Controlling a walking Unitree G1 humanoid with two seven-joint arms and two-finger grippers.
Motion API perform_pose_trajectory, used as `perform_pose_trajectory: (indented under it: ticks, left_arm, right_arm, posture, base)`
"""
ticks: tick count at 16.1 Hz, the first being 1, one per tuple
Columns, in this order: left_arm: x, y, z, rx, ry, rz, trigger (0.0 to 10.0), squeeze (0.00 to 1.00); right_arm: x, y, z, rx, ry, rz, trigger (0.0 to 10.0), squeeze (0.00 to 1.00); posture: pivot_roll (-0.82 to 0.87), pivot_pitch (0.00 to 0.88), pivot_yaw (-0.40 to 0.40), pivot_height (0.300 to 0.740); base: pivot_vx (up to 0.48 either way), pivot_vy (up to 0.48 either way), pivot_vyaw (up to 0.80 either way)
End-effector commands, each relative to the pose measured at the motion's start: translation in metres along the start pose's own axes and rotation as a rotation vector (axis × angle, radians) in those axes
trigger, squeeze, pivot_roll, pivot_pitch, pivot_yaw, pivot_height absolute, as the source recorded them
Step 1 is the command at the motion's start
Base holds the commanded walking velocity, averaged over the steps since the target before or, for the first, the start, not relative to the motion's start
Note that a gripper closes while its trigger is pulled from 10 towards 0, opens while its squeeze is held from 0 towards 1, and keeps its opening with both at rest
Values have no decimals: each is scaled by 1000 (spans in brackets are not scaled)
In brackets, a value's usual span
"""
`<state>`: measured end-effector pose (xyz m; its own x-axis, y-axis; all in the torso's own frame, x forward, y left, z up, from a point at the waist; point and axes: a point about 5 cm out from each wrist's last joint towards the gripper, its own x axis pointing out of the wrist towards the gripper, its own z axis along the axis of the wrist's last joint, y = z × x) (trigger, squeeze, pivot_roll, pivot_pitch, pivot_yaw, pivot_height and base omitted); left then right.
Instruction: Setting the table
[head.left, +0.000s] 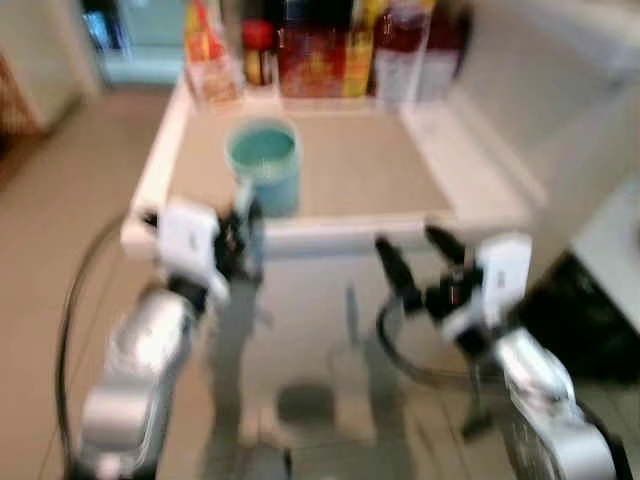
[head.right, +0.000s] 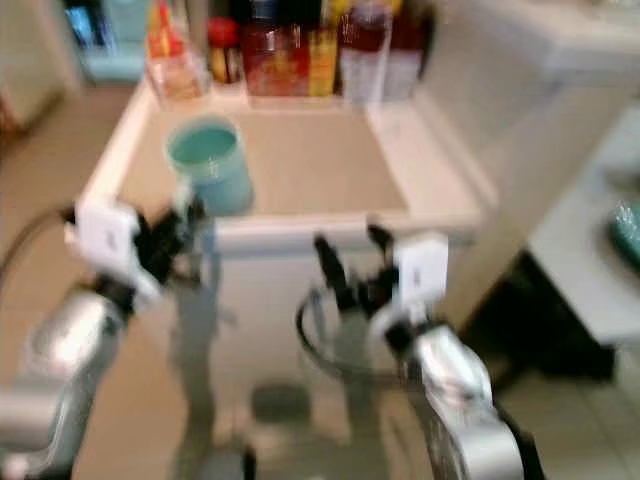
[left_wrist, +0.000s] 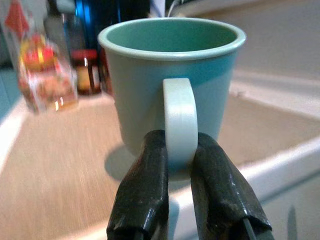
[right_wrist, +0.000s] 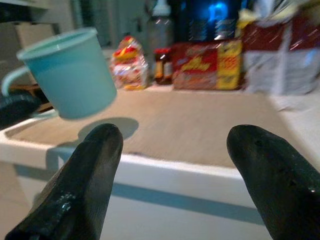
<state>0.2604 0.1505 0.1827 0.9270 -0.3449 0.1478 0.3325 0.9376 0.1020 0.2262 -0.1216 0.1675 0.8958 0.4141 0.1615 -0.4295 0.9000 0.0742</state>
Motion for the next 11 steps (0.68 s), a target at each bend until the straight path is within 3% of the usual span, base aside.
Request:
perform_pose_trajectory:
  ticks: [1, 11]
  left_arm:
    - [5, -11, 5, -4, -19, -38, 10000, 0]
    - [17, -25, 6, 16, -24, -70, 10000, 0]
  right_arm:
    - [-4, -9, 4, -38, -10, -47, 10000, 0]
    - [1, -23, 10, -50, -36, -105, 10000, 0]
  posture:
    - [50, 0, -9, 740]
    - [44, 0, -18, 740]
  base:
    - [0, -480, 0]
    - [0, -480, 775]
